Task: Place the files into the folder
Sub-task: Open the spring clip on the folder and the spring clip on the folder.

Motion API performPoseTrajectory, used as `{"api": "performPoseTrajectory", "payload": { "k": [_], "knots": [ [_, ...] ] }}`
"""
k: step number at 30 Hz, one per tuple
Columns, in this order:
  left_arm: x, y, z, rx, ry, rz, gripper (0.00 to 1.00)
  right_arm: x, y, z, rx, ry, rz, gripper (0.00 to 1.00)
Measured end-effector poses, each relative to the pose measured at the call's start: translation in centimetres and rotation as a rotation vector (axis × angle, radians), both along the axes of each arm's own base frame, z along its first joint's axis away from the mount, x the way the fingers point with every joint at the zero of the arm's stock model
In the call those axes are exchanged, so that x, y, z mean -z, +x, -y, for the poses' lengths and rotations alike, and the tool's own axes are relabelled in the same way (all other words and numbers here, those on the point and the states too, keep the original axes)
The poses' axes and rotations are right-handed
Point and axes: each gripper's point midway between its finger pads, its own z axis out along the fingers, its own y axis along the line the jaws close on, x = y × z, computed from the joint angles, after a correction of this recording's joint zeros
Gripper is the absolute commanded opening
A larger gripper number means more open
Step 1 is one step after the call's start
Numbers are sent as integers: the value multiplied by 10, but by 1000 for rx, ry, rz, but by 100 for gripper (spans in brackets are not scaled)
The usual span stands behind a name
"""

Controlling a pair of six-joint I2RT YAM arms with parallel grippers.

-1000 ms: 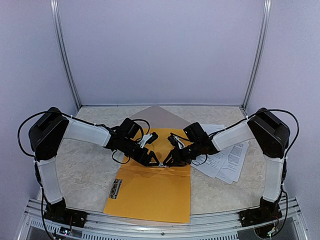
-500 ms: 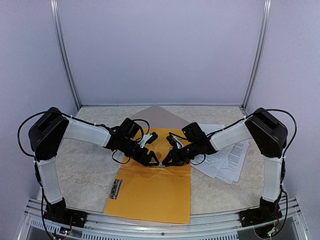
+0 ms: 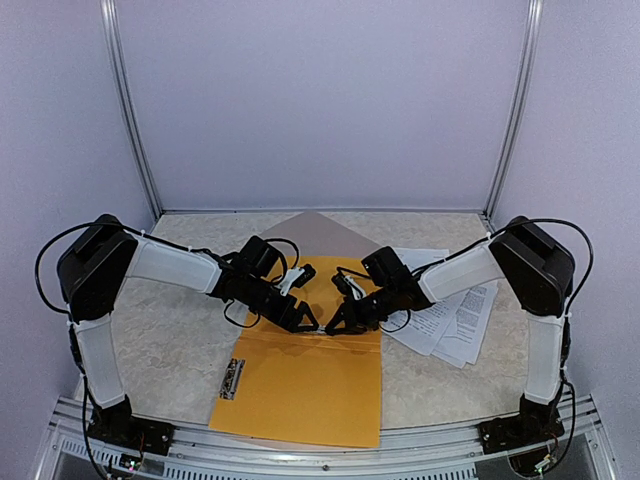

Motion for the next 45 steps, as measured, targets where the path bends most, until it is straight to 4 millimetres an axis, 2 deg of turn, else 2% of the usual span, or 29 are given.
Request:
{"api": "performPoseTrajectory", "payload": {
  "k": [9, 21, 33, 37, 41, 45],
  "knots": [
    [0, -5, 0, 4, 15, 14, 81, 0, 4, 2, -11, -36, 26, 0],
    [5, -20, 12, 138, 37, 180, 80, 1, 10, 29, -78, -116, 54, 0],
    [13, -19, 12, 286, 129, 399, 58, -1, 9, 41, -141, -141, 56, 0],
    [17, -15, 12, 323, 155, 448, 43, -1, 9, 42, -148, -141, 53, 0],
    [18, -17, 16, 364, 154, 473, 36, -1, 9, 44, -146, -140, 50, 0],
    [18, -19, 19, 395, 150, 496, 36, -1, 10, 45, -145, -139, 48, 0]
  ]
}}
